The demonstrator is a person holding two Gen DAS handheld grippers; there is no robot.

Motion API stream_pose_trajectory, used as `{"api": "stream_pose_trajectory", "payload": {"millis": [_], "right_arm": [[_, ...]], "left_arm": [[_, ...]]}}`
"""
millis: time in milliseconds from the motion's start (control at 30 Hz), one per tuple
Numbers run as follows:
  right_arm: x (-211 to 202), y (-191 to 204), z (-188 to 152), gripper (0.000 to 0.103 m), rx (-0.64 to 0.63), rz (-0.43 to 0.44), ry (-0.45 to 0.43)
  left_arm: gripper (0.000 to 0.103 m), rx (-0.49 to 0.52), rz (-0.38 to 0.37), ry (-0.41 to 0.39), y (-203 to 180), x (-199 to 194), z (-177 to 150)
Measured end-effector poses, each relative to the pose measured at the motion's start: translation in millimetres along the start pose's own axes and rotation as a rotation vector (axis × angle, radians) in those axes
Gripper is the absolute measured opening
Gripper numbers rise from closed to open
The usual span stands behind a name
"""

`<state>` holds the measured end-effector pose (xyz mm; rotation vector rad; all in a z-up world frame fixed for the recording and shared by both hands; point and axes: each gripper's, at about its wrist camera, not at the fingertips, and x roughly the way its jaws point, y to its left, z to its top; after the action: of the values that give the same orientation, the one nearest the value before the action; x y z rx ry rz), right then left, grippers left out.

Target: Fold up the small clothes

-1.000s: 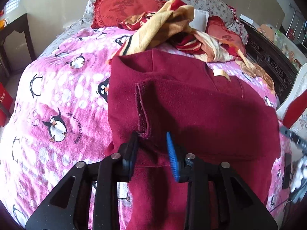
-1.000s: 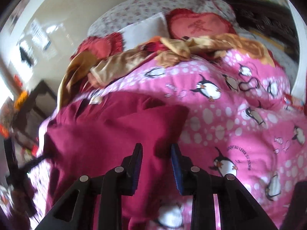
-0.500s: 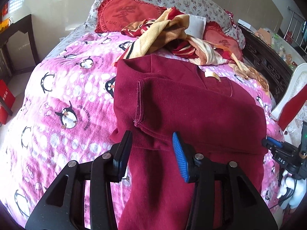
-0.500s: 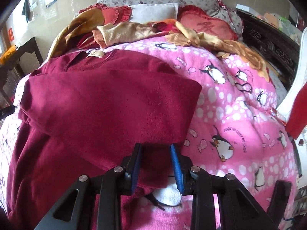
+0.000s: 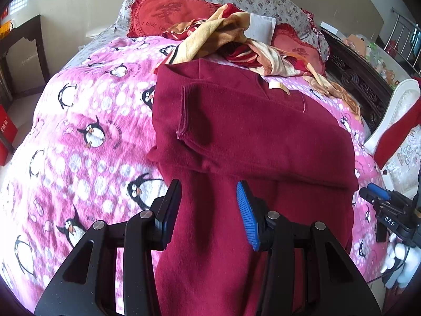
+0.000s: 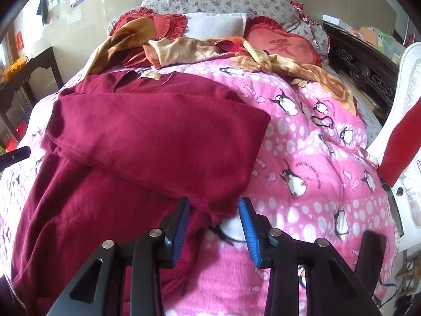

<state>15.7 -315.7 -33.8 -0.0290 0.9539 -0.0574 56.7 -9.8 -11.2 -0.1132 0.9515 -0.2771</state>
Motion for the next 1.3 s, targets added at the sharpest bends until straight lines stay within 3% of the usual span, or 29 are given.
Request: {"api": "stream_pose_trajectory", "payload": {"millis": [67, 100, 600, 733, 933, 1167, 1300], "right_arm": [[-1, 3, -5, 0.037, 0.003, 0.013, 0.006], [-1, 4, -7, 0.037, 0.003, 0.02, 0.011], [-16, 28, -39, 0.043, -0.062, 0.07, 0.074], [-25, 30, -56, 0.043, -0.068, 0.141, 0.116], [-36, 34, -89, 0.044, -0.025, 0.347, 0.227], [-75, 85, -103, 0.049, -0.171, 0.472, 0.146], [-61, 122, -96, 0.049, -0.236, 0.443, 0.159]], "left_arm": [[0.065, -0.003, 0.007, -0.004, 1, -3, -4], [0.067, -0.009, 0.01, -0.013, 2, -5, -6], [0.067, 0.003, 0.02, 0.026, 22, -24, -38], [0.067, 0.027, 0.033, 0.046, 29, -33, -54], [0.067, 0.034, 0.038, 0.081, 40, -45, -78], [0.067, 0.071, 0.057, 0.115, 42, -54, -98], [0.067, 0.069, 0.069, 0.11, 45, -60, -104]]}}
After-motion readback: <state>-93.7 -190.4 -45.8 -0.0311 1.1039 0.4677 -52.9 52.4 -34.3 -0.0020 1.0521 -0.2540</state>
